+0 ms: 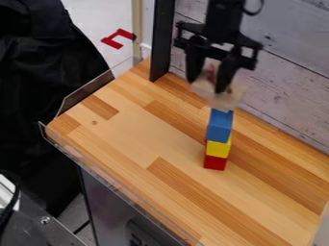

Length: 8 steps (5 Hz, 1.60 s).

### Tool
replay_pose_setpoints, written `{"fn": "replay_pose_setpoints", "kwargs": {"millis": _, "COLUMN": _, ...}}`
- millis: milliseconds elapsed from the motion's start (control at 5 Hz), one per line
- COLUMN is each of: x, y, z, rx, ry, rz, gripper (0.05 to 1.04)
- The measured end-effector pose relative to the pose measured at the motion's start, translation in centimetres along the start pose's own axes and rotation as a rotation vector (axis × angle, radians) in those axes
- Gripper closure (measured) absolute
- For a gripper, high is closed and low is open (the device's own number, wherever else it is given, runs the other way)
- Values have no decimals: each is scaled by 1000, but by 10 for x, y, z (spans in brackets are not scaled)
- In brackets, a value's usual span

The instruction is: Remove the rectangular from the tower and put it in the left side of the table

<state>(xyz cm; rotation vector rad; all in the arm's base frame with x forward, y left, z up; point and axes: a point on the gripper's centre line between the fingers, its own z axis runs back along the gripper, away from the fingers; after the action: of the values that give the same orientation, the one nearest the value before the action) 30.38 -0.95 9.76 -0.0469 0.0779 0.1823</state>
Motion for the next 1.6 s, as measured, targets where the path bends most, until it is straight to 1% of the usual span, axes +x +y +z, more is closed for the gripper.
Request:
{"fn": "replay_pose_setpoints", "kwargs": {"millis": 200, "x": 5, "y": 25, "z": 1, "rx": -21, "ry": -5, "rz": 101, "gripper": 553}}
{"fn": "replay_pose_setpoints", "kwargs": {"millis": 400, "x": 13, "y": 54, "z": 5, "rx": -55, "ry": -24, "rz": 203, "gripper": 553}}
{"fn": "replay_pose_setpoints", "kwargs": {"millis": 600, "x": 18, "y": 71, "z": -6, "rx": -54, "ry": 10, "rz": 245, "gripper": 553}}
{"fn": "replay_pose_setpoints", "kwargs": {"millis": 800, "x": 18, "y": 70, "z": -28, "rx": -34, "ry": 51, "rz": 217, "gripper": 553}}
{"fn": "replay_pose_setpoints", "kwargs": {"millis": 1000, "x": 0, "y": 60, "z": -55, "rx": -19, "ry": 109, "rz": 183, "gripper": 552}}
{"fn": "replay_pose_setpoints", "kwargs": {"millis": 1200, "x": -23, "y": 46, "z": -81, "rx": -6, "ry": 140, "rz": 151, "gripper": 552}}
{"fn": "replay_pose_setpoints", "kwargs": {"millis": 1400, "x": -27, "y": 46, "z": -97, "rx": 0, "ry": 162, "rz": 147, "gripper": 553}}
{"fn": "replay_pose_setpoints", "kwargs": {"millis": 1600, "x": -25, "y": 47, "z": -101, "rx": -1, "ry": 155, "rz": 163, "gripper": 552}}
